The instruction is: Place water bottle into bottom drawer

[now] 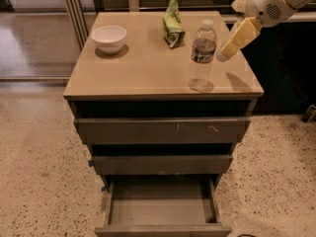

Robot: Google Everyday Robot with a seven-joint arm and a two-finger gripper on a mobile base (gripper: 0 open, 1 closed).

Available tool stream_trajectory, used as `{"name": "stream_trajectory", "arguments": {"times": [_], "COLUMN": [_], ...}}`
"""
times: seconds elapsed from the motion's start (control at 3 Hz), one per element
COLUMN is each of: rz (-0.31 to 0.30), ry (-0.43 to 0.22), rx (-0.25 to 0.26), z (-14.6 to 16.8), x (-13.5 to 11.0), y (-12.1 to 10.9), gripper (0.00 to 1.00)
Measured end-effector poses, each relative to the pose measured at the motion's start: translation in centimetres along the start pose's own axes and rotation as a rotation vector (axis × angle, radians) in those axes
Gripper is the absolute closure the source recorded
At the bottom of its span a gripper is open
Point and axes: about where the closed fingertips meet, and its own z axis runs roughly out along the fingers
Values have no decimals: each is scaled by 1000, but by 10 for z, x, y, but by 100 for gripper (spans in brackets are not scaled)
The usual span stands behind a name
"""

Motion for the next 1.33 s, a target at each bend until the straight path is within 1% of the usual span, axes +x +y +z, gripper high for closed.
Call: {"name": "stream_trajectory", "arguments": {"times": [0.33, 0.67, 1.0, 1.33], "rz": [5, 10, 15, 16], "ry": [-37, -60, -70, -84], "rx": [-18, -26, -38, -36], "z": [14, 31, 47, 61], "x": [-2, 0, 3, 5], "y": [2, 3, 6, 5], "gripper": [0, 0, 0, 0]}}
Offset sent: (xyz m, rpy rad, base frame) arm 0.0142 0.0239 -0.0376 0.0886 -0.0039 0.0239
